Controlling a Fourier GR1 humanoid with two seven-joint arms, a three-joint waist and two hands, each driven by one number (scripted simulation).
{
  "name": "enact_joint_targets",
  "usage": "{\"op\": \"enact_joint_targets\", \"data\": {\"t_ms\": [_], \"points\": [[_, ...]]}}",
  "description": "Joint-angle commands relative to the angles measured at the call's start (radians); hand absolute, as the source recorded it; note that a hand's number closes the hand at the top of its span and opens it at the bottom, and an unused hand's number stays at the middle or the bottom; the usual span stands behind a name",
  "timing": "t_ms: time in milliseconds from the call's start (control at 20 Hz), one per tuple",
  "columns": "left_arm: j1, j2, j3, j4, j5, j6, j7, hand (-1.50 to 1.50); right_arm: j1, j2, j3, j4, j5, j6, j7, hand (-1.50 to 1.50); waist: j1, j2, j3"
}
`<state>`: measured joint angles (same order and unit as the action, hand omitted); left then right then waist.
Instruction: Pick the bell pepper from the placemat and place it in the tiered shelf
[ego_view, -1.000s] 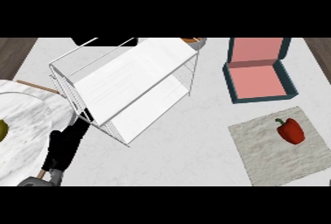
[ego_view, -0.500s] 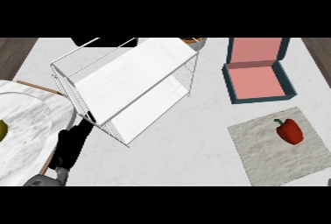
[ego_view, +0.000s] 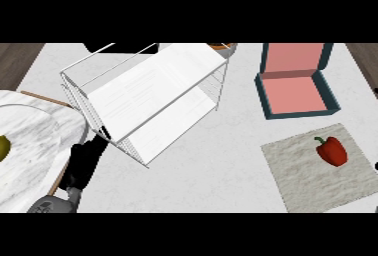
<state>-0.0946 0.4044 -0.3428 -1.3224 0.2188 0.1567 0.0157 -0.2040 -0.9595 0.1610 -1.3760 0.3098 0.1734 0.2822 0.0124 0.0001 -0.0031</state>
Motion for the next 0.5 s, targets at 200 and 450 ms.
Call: {"op": "enact_joint_targets", "data": {"t_ms": [200,450], "points": [[0.040,-0.033,0.001,-0.034,-0.067,0.019,-0.012,0.00,-0.106,0.217,0.127,-0.005,0.139,0.064,0.264,-1.50,0.001,0.001,0.003],[0.026,-0.073,0.026,-0.068,-0.073,0.024,0.072,0.00,-0.049,0.243,0.104,-0.045,0.186,0.117,0.333,-1.50,-0.012,-0.001,0.003]]}}
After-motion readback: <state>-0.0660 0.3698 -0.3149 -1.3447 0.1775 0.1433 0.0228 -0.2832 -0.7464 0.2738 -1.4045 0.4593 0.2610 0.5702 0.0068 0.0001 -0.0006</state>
